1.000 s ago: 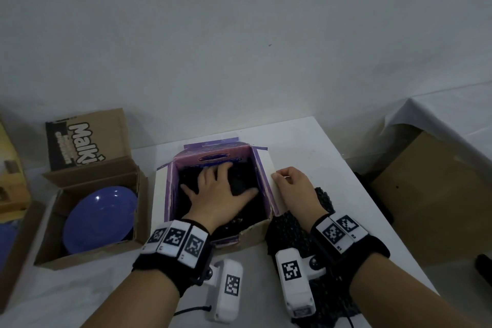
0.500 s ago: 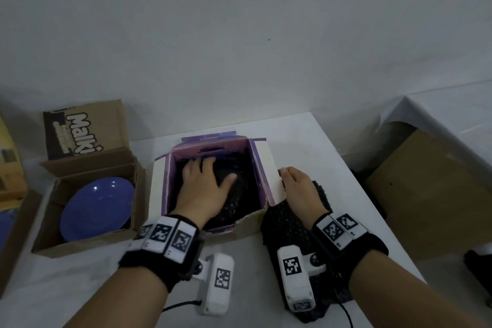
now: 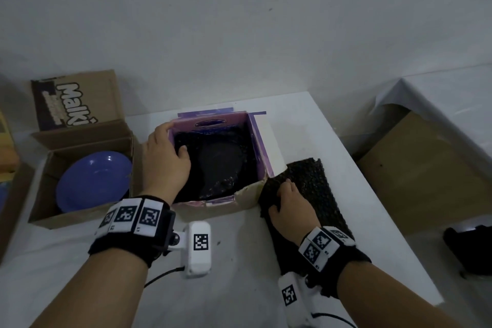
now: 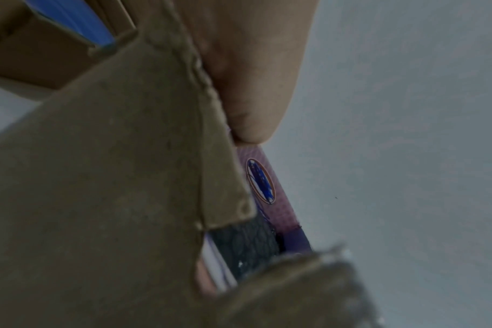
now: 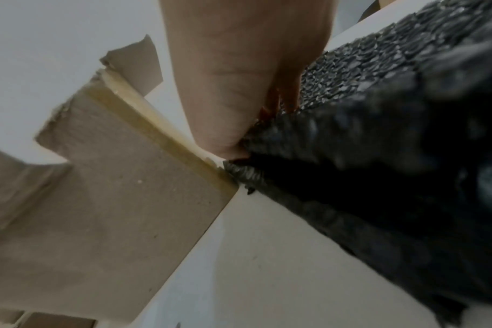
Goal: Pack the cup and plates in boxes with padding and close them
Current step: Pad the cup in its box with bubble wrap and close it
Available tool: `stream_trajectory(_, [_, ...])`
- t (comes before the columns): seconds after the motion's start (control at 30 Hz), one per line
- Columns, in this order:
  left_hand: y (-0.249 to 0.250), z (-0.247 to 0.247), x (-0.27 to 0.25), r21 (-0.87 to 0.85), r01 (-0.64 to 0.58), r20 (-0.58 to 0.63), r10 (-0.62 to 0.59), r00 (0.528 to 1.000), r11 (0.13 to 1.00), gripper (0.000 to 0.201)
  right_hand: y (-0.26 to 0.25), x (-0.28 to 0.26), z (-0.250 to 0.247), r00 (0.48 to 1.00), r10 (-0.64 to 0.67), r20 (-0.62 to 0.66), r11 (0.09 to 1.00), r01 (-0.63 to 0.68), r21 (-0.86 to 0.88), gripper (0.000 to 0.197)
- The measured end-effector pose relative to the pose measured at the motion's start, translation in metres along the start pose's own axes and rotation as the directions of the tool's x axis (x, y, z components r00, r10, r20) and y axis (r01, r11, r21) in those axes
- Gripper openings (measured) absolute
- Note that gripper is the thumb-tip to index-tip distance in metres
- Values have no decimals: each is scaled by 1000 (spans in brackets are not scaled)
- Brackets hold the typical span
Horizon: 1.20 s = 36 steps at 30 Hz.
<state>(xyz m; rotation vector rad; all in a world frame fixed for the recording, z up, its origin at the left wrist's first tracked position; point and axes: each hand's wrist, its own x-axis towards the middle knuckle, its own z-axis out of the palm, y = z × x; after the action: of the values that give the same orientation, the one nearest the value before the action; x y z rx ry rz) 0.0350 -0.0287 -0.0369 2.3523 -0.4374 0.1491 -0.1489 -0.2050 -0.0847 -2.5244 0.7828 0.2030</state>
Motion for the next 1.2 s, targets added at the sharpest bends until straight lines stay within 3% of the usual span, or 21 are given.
stream_trajectory(0.1, [-2,-1,1,-83,19,-11,-20,1000,996,43,-2,-4,-13,992,87,-93,985,-72,157,12])
stream_trajectory(0.17, [-3,-2,1,-200,89,3,-91,996,976,37,-5,-4,-29,961,197,-194,957,-146,249,15])
stream_trajectory(0.3, [-7,-1,3,-535,282,127,-255,959,796,34,-19,3,-82,866,282,-412,915,-114,387,20])
stream_trajectory(0.37, [-10,2,5,-634,323,182,-270,946,703,37,-35,6,-109,848,230,-478,916,-23,401,20])
stream_trajectory(0.47, [-11,3,6,-697,339,216,-266,940,632,37,-61,10,-134,820,108,-561,921,130,367,23])
stream_trajectory(0.53, [-11,2,6,-726,338,228,-255,940,598,35,-81,11,-138,767,-38,-641,929,263,259,26])
stream_trajectory(0.6, [-15,3,5,-753,353,251,-253,934,555,32,-102,10,-133,684,-250,-685,928,372,33,31])
stream_trajectory(0.67, [-17,1,2,-790,384,298,-247,922,478,32,-120,11,-113,649,-493,-580,862,457,-221,39])
stream_trajectory(0.73, [-15,-3,-1,-808,404,331,-237,913,429,38,-127,17,-78,689,-620,-375,781,496,-379,44])
stream_trajectory(0.8, [-14,-7,-4,-805,419,356,-223,908,420,43,-126,21,-49,775,-602,-193,761,485,-430,45])
stream_trajectory(0.87, [-12,-10,-4,-807,405,341,-221,914,429,27,-121,21,-31,837,-546,-38,752,470,-462,43])
stream_trajectory(1.0, [-12,-13,-1,-792,390,327,-214,921,470,29,-121,16,-36,838,-530,131,736,532,-418,41])
stream_trajectory(1.1, [-9,-16,0,-781,383,312,-222,924,493,29,-125,12,-53,789,-611,59,730,591,-345,34])
stream_trajectory(1.2, [-7,-17,3,-788,401,322,-243,915,467,24,-136,24,-61,796,-576,-188,807,516,-287,50])
